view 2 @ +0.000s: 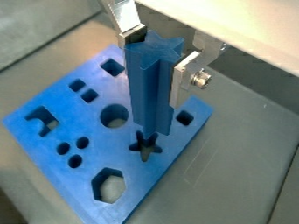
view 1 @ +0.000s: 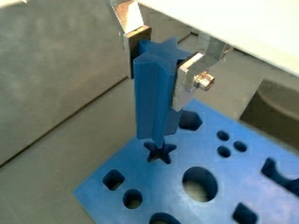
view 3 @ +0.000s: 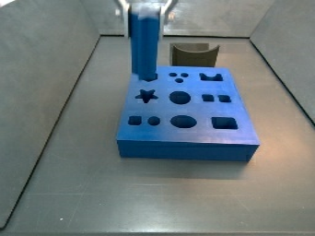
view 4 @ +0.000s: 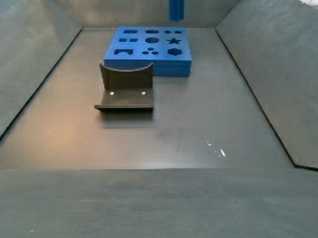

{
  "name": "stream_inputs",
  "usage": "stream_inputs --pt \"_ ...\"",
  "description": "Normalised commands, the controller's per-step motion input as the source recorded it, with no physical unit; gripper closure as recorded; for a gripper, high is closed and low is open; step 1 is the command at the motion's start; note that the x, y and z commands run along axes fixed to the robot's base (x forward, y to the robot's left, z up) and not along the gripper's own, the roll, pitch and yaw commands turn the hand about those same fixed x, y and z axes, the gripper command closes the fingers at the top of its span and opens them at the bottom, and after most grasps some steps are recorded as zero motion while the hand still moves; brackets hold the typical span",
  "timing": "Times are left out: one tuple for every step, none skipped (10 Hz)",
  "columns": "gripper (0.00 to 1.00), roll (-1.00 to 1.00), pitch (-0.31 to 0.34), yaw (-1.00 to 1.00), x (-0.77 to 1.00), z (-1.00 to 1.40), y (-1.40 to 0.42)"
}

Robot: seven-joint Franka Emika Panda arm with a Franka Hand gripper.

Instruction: Insert the star object.

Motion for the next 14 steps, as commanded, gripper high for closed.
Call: stream_inputs --pt "1.00 0.00 0.000 -0.21 0.00 -0.86 0.04" --pt "1.00 0.00 0.000 -0.19 0.00 -0.74 0.07" --pt "1.00 -0.06 0.000 -0.15 0.00 -0.44 0.11" --pt "1.00 -0.08 0.000 -0.04 0.03 -0.17 0.13" --pt "1.00 -0.06 0.000 0.00 0.00 -0.21 0.12" --pt "1.00 -0.05 0.000 0.00 0.00 -0.21 0.11" --pt "1.00 -0.06 0.000 0.00 0.01 -0.26 0.08" --pt "1.00 -0.02 -0.020 0.00 0.06 -0.44 0.03" --pt "1.00 -0.01 -0.036 0.00 0.09 -0.52 0.02" --pt "1.00 0.00 -0.029 0.09 0.13 -0.59 0.03" --pt "1.00 0.00 -0.090 0.39 0.03 -0.57 0.05" --pt "1.00 0.20 -0.066 0.61 0.04 -0.39 0.00" --pt "1.00 0.34 0.000 0.69 0.19 -0.28 -0.01" --pt "1.00 0.29 0.000 0.70 0.19 -0.31 -0.06"
